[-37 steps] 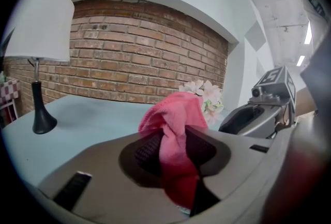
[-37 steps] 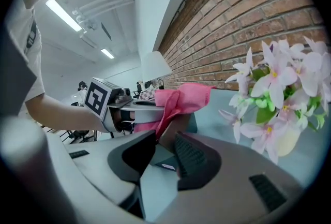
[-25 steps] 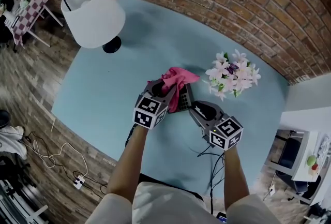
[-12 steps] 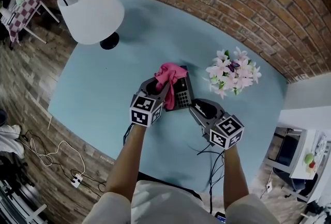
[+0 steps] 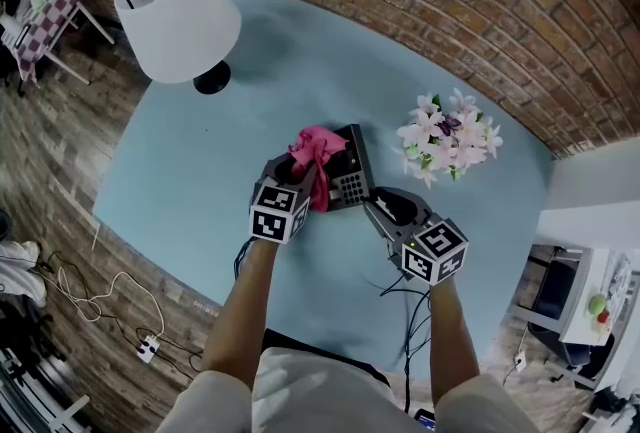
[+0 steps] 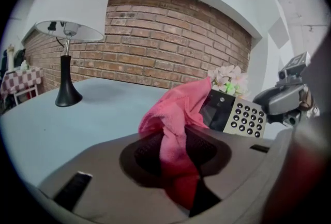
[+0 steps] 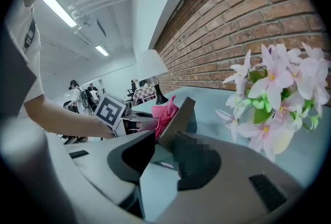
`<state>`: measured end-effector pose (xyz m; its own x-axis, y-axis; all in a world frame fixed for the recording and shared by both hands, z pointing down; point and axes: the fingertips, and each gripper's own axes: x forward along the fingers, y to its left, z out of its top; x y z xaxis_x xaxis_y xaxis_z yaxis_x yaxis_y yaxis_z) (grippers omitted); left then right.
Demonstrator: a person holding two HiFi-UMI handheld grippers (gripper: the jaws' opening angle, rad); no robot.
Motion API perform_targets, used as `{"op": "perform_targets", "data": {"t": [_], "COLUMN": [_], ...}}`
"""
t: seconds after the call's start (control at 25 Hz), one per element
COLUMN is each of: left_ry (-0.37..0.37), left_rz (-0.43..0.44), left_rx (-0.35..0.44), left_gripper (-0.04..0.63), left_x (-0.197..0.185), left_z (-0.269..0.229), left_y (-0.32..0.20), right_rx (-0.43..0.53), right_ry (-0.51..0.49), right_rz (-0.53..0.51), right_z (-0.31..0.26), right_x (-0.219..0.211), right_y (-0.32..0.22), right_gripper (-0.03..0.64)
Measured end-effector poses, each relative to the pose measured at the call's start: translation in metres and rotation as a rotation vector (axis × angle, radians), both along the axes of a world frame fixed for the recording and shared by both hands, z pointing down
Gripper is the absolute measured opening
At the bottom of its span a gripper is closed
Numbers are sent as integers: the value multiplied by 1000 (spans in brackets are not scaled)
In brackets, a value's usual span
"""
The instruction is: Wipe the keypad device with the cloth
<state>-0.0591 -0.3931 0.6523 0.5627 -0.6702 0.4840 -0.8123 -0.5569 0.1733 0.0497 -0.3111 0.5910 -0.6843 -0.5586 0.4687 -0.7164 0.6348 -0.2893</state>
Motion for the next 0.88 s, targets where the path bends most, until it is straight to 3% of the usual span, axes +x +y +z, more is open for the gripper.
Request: {"op": "perform_targets", "data": {"t": [0.16, 0.4, 0.52, 0.88], "left_ry": [-101, -122, -127, -98], "left_rz": [15, -29, -59, -113], "left_rx": [-1, -1, 23, 107], "left_gripper": [155, 152, 150, 149], "left_x": [-11, -31, -39, -47], "left_z": [4, -2, -14, -66], "left_y": [15, 37, 47, 83], "right_rx": [-2, 17, 39, 80], "right_ry": [17, 37, 19, 92], "right_rz": [58, 98, 136, 149], "right_z": [2, -11, -24, -59], "right_x": [5, 14, 24, 42], "right_y": [-1, 3, 5, 32], "right_gripper": [161, 141, 129, 89]}}
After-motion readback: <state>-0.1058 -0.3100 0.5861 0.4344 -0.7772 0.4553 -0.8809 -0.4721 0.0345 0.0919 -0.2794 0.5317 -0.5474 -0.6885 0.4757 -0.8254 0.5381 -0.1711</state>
